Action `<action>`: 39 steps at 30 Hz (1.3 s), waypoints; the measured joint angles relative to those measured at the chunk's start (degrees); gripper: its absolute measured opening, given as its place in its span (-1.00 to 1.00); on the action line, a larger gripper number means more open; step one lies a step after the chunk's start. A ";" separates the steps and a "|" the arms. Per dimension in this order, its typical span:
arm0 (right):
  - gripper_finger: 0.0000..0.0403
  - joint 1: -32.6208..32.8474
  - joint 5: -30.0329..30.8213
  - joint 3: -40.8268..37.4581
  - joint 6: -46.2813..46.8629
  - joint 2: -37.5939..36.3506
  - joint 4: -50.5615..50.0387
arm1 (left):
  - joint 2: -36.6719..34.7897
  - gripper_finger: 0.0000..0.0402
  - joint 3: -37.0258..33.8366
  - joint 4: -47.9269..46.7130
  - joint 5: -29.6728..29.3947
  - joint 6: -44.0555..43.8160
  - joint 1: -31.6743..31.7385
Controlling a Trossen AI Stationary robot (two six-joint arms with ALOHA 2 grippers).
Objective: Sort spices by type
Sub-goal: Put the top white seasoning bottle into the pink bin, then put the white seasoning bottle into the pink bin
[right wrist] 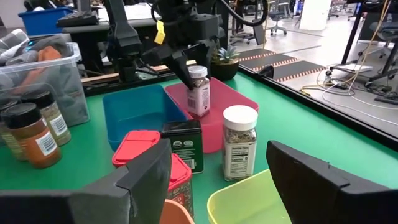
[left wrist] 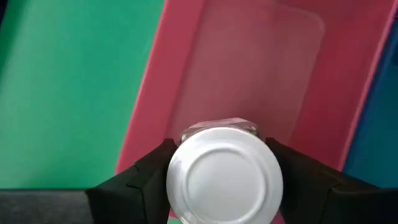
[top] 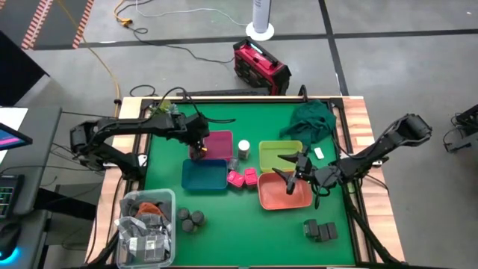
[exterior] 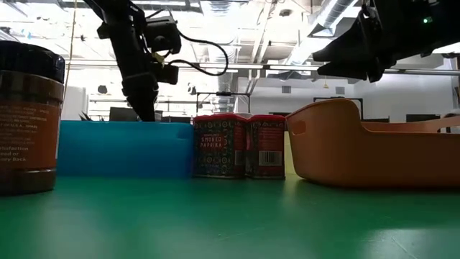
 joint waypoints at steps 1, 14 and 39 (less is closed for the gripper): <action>0.44 0.00 -0.01 0.00 0.00 0.00 0.01 | -0.08 0.14 0.00 -0.02 -0.05 0.09 -0.01; 0.44 0.01 -0.12 0.00 0.02 0.00 0.11 | -0.22 0.45 6.78 -3.42 -1.95 1.65 -0.06; 0.44 -0.75 -0.98 0.00 0.00 0.09 0.13 | 13.59 0.48 17.29 14.00 11.96 9.85 -7.50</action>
